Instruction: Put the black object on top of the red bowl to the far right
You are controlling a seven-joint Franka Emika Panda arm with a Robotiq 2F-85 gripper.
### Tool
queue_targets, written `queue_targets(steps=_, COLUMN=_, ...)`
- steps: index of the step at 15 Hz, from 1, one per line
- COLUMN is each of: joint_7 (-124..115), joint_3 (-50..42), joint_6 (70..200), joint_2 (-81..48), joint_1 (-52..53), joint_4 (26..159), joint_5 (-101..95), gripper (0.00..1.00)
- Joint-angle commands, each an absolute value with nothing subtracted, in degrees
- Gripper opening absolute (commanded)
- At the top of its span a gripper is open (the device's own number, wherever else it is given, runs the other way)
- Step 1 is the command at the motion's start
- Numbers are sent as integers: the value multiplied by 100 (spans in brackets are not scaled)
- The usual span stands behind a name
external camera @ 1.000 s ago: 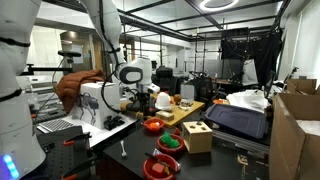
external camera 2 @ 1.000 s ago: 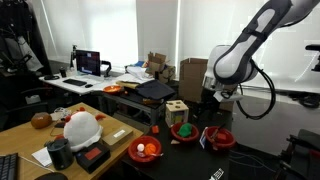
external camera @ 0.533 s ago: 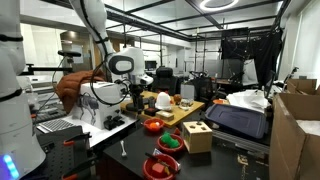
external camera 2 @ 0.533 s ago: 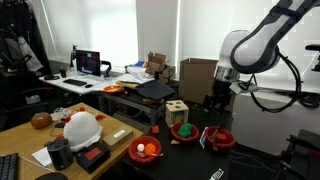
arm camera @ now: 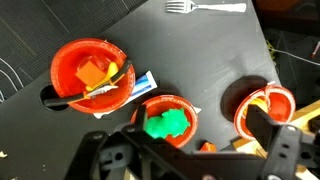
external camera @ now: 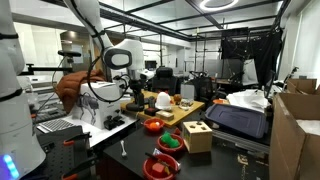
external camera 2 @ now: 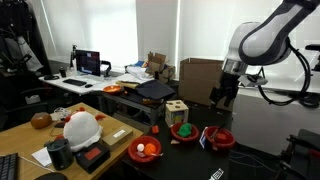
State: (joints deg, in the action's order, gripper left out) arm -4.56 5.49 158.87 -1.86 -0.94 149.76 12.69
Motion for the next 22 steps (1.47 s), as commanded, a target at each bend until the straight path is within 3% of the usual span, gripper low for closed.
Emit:
queue_targets(steps=1, joint_7=-190, joint_3=398, joint_6=15755, joint_2=85, joint_1=-26, joint_4=14910, joint_5=1514, gripper=100)
queue_targets(steps=6, joint_7=154, joint_3=312, joint_6=15067, joint_2=230, joint_1=-24, joint_4=14389, joint_5=1706, gripper=100)
queue_targets(steps=16, joint_7=3, joint_3=-5, joint_6=12276, joint_2=-18, joint_1=-85, joint_4=12247, joint_5=1642, gripper=100)
queue_targets(steps=22, joint_7=-788, joint_3=33, joint_6=11686, joint_2=-379, joint_1=-40, joint_4=11510, joint_5=1113, gripper=100)
